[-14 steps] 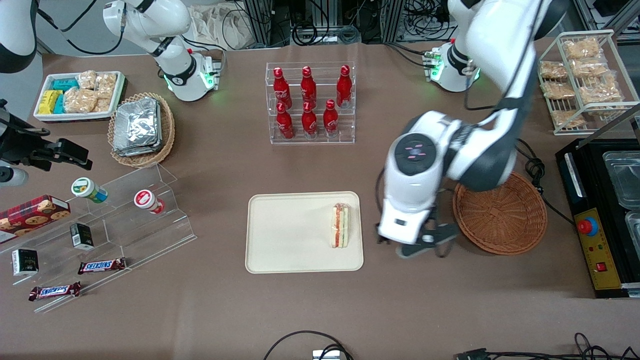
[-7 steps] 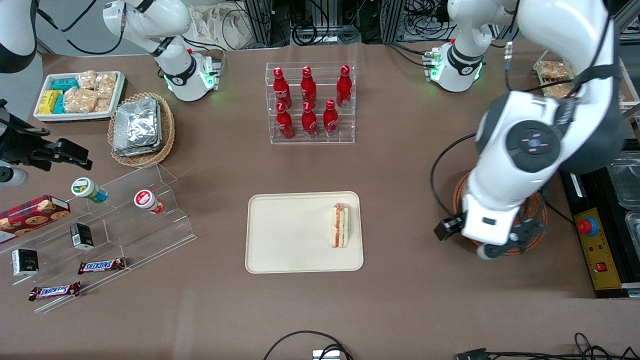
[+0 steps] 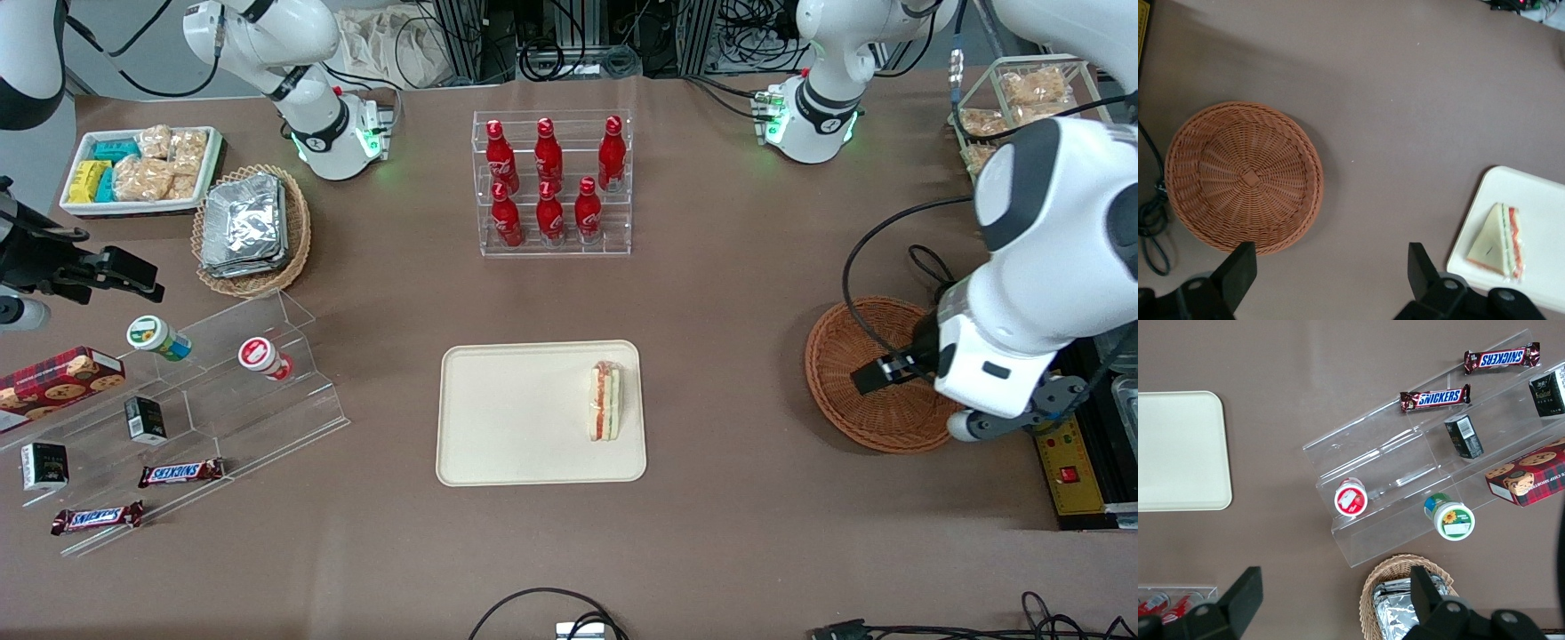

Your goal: Place sandwich from basket to tray

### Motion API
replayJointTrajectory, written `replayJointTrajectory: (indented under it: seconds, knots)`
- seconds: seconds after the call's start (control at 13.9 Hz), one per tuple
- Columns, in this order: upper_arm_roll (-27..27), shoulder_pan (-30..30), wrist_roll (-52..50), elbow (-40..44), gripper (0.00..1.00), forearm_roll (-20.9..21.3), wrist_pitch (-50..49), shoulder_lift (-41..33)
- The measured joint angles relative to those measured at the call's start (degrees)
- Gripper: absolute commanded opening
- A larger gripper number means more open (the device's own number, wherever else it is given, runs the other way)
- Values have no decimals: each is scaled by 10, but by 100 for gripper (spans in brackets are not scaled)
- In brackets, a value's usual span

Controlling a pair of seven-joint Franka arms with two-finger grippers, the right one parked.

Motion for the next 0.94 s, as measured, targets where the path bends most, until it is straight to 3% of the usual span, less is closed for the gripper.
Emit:
replayJointTrajectory:
  seconds: [0.43, 0.94]
  knots:
    - [61, 11, 189, -70, 100, -4, -24, -94]
    - [87, 11, 264, -162, 100, -15, -44, -225]
